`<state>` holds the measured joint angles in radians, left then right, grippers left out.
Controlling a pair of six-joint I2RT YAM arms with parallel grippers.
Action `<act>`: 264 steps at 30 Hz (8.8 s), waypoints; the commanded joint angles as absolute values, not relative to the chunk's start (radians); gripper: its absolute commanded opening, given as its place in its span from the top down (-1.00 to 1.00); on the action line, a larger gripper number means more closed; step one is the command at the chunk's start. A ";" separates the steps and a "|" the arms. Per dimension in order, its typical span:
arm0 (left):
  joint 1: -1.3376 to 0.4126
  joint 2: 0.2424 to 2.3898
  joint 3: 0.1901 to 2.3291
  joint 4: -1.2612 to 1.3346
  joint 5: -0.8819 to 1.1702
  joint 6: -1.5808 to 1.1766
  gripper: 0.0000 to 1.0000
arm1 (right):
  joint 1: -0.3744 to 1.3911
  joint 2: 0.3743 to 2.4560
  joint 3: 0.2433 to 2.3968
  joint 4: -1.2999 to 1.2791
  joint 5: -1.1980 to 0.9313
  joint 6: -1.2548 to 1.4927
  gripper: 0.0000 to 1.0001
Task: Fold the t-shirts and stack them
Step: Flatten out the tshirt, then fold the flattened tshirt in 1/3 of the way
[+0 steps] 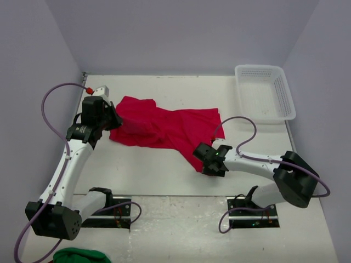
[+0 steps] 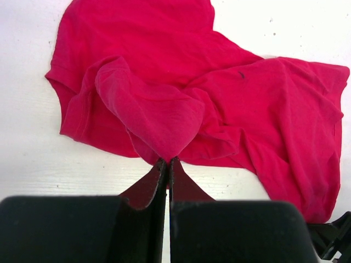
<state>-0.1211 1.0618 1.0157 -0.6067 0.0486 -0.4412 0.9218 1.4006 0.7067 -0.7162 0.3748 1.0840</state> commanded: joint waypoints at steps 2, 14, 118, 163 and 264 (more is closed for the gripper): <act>-0.127 1.046 1.019 -0.606 0.055 -0.413 1.00 | 0.920 1.420 0.730 -0.658 0.367 1.097 -0.04; -0.129 1.043 1.006 -0.600 0.054 -0.410 1.00 | 0.923 1.433 0.742 -0.684 0.367 1.153 0.50; -0.126 1.192 2.031 -0.525 -0.043 -0.284 1.00 | 0.420 1.207 1.691 -0.878 0.546 0.391 1.00; -0.080 1.242 2.039 -0.593 0.124 -0.379 1.00 | 0.545 1.225 1.735 -0.848 0.623 0.353 1.00; -0.035 1.954 1.710 -0.577 -0.268 -0.353 1.00 | 0.216 2.171 1.971 -0.836 0.284 0.265 1.00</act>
